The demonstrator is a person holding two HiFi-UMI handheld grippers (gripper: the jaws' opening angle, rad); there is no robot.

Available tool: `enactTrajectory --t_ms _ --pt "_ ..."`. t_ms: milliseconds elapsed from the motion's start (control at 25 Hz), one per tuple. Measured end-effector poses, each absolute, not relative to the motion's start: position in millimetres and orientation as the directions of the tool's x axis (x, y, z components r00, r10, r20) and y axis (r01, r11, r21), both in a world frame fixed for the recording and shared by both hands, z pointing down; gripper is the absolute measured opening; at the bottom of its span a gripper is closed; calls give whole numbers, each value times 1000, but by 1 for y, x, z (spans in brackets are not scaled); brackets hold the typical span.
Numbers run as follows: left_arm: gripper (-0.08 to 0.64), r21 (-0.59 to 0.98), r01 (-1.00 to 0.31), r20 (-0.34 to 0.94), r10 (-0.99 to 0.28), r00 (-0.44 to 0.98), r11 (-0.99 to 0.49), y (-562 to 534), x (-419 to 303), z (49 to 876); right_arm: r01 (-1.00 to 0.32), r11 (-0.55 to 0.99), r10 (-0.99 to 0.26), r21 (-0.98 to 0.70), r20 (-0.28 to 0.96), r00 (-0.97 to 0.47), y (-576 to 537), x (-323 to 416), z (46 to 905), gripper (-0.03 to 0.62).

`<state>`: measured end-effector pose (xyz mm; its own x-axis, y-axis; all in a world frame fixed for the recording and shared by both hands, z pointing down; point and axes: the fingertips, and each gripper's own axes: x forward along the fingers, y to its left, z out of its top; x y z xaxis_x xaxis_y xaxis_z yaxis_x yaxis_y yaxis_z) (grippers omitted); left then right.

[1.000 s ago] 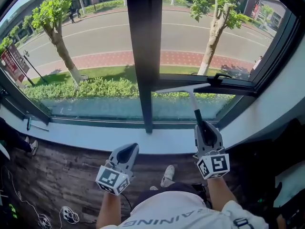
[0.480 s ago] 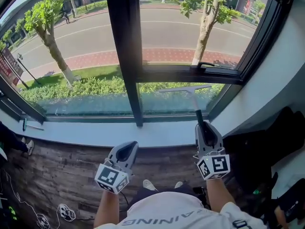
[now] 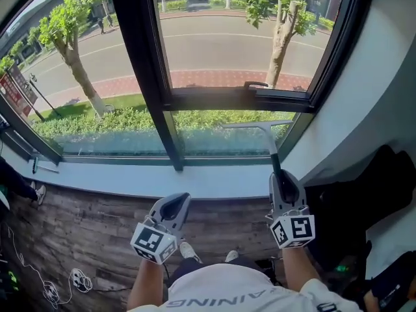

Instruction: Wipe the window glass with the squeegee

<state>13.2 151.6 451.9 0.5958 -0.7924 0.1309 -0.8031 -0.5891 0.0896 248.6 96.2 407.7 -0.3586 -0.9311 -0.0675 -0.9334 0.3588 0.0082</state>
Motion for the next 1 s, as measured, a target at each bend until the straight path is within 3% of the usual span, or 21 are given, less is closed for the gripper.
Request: enactTrajectory --t_ms 440,1000 --pt "14 73 -795 128 -785 606 -602 162 58 441 -931 364 -929 22 -63 -365 106 289 409 98" --pt "14 58 -768 95 -762 641 -638 169 11 426 -938 343 -934 49 -87 -347 117 241 388 98"
